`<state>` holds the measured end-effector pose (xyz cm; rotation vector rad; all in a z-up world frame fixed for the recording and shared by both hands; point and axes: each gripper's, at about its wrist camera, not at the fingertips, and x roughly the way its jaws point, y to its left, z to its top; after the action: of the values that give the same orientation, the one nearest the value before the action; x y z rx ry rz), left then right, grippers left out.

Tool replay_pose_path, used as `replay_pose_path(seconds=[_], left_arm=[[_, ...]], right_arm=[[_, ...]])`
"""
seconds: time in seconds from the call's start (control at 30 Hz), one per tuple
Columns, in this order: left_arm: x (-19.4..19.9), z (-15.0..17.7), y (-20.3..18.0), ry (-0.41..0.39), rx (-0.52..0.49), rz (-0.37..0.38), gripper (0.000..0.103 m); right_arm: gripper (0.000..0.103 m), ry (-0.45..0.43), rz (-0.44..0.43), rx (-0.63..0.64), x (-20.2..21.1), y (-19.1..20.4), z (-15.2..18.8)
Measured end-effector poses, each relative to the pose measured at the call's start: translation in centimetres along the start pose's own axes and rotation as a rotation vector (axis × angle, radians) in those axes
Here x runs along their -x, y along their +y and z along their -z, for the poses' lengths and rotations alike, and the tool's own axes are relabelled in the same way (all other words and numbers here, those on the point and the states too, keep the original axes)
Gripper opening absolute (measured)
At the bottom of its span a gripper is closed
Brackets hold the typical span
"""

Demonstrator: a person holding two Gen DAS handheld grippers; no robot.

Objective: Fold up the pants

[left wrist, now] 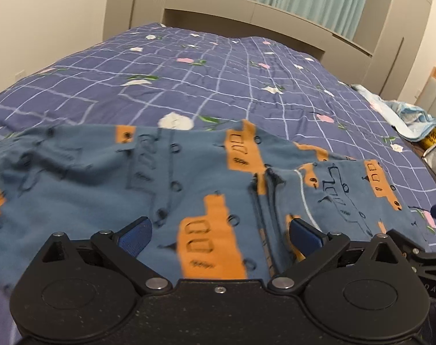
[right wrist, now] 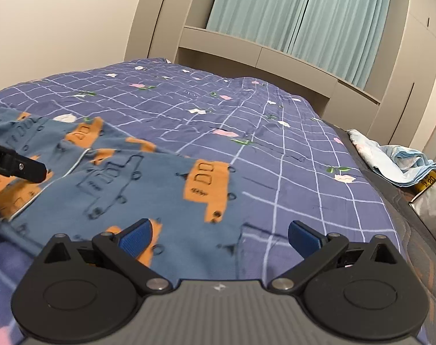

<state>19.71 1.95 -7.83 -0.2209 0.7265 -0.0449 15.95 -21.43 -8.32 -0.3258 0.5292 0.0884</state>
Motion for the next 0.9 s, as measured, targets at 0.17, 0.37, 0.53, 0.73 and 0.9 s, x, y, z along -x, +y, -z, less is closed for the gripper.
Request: replay_pose_path(seconds=[0.17,0.37,0.53,0.73,0.9], left_arm=[[2.0,0.5,0.9,-0.007,0.026,0.000,0.102],[4.0,0.7,1.8,-0.005,0.075,0.023,0.102],[6.7,1.5,3.2,-0.022,0.114,0.027,0.102],[10.5,3.0,6.8,-0.135,0.169,-0.048,0.102],[10.4,2.8,10.9,-0.181,0.311,-0.193,0.102]], right_arm=[[0.103,-0.020,0.017,-0.015,1.6,1.2,0.3],[0.103,-0.085,0.003,-0.035,3.7,2.8,-0.6],[0.103,-0.087,-0.052,-0.015,3.7,5.0,-1.3],[0.103,-0.074,-0.111,0.002,3.2,7.2,-1.6],[0.103,-0.046,-0.116,0.020,2.3,8.2,-1.4]])
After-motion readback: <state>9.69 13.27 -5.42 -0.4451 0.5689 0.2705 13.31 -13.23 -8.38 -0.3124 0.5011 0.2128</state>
